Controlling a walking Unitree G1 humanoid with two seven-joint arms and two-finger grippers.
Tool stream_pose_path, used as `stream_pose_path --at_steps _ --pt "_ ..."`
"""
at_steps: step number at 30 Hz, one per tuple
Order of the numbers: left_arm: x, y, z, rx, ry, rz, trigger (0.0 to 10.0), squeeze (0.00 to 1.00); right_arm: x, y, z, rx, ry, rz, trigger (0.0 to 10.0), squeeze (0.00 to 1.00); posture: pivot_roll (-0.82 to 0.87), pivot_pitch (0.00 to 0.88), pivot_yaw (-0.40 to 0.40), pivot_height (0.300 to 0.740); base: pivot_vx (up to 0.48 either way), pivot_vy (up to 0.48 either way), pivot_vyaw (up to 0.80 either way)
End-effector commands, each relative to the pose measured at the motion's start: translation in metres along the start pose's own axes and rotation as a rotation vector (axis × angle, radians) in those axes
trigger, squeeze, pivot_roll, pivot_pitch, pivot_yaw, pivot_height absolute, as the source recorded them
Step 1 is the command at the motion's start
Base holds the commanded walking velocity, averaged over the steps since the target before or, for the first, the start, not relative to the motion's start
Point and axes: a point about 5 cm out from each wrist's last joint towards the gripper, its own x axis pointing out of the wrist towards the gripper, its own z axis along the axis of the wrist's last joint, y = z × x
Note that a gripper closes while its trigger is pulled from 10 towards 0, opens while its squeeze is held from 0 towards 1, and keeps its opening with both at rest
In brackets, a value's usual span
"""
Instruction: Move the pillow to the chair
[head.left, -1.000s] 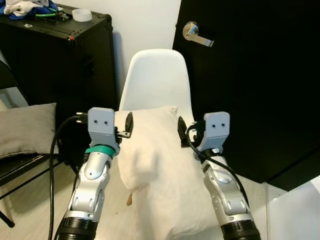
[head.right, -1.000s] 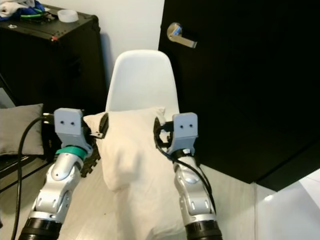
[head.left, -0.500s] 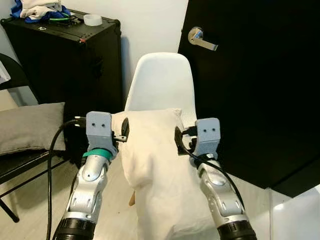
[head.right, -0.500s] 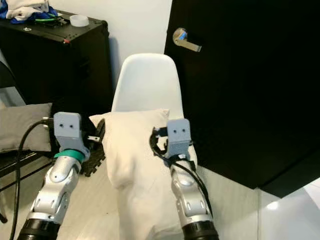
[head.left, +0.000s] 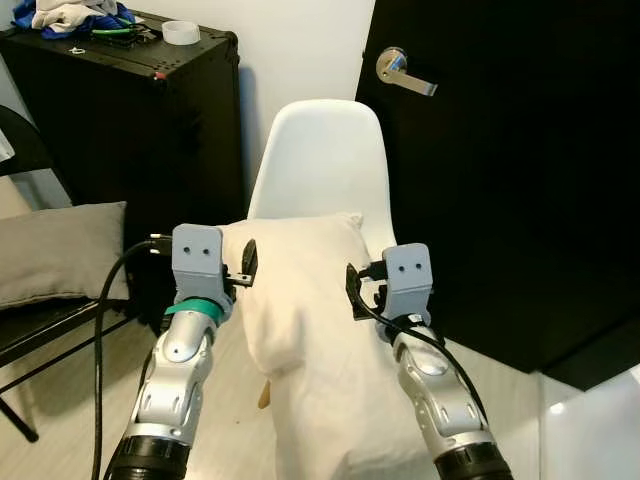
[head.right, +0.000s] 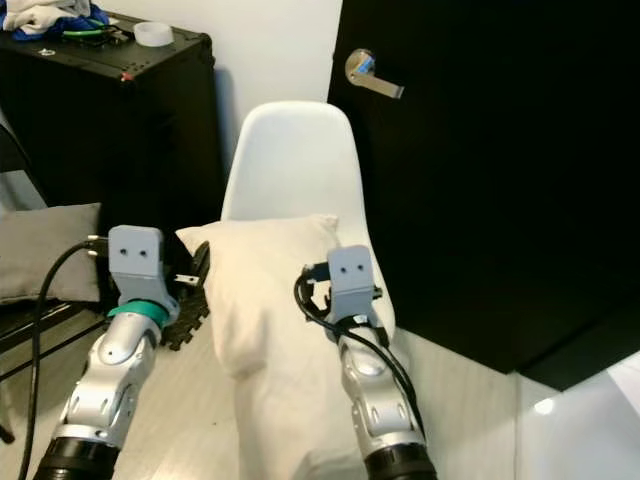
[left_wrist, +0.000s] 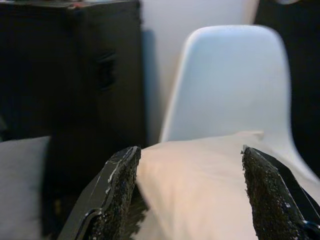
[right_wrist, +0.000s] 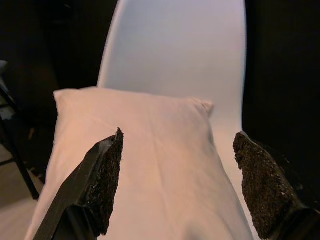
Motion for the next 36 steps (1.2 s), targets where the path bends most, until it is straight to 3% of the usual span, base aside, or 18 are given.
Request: stream_pose_path --at_steps 1,18,36 --pt "0.000 0.001 -0.005 -0.006 0.025 0.004 10.0 0.00 0.000 0.001 -0.004 -0.015 0.015 0.007 10.0 0.00 -0.02 0.017 -0.022 0.740 0.000 0.000 0.80" --pt "0.001 0.002 -0.005 -0.002 0.037 0.005 10.0 0.00 0.003 0.002 -0.002 -0.004 0.004 0.020 10.0 0.00 -0.01 0.022 -0.031 0.740 0.000 0.000 0.80" --pt "-0.001 0.006 -0.017 0.050 0.125 -0.033 10.0 0.00 0.008 0.004 -0.002 0.008 0.005 0.028 10.0 0.00 0.01 0.024 -0.026 0.740 0.000 0.000 0.80"
